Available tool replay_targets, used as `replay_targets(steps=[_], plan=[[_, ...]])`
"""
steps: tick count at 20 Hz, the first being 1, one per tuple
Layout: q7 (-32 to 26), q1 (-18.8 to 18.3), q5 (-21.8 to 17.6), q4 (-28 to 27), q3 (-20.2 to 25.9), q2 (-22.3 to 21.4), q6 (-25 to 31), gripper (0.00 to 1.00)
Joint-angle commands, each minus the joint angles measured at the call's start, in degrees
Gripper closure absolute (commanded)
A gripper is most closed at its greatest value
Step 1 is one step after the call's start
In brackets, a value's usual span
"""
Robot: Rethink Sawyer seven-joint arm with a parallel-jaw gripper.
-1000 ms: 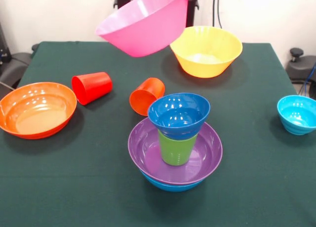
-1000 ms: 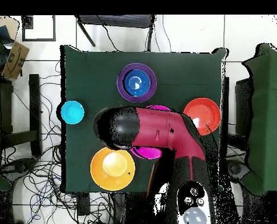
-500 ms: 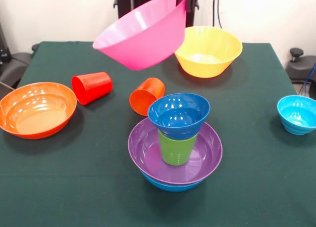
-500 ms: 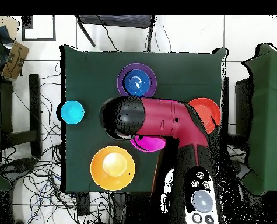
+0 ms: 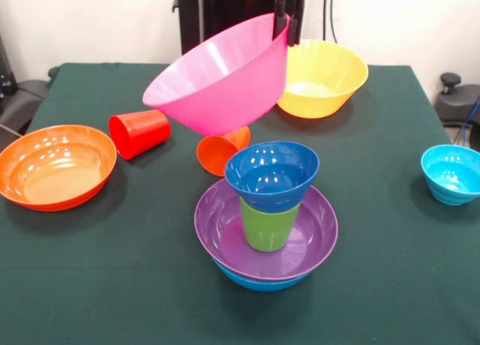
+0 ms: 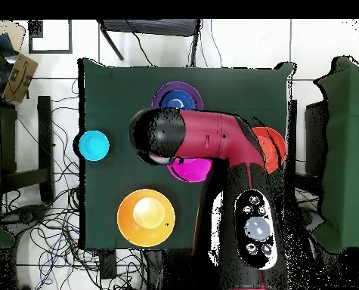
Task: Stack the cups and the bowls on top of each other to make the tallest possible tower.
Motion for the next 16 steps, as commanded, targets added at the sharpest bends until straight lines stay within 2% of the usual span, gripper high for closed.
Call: replay_targets(steps=[1, 8, 16], plan=[[-7.93, 1.21, -5.91, -7.19, 5.3, 4.95, 4.37, 1.0], [-6.72, 1.71, -6.24, -10.43, 5.55, 6.95, 6.52, 1.0], [-4.86, 3.74, -7.52, -14.67, 3.84, 8.82, 9.61, 1.0]])
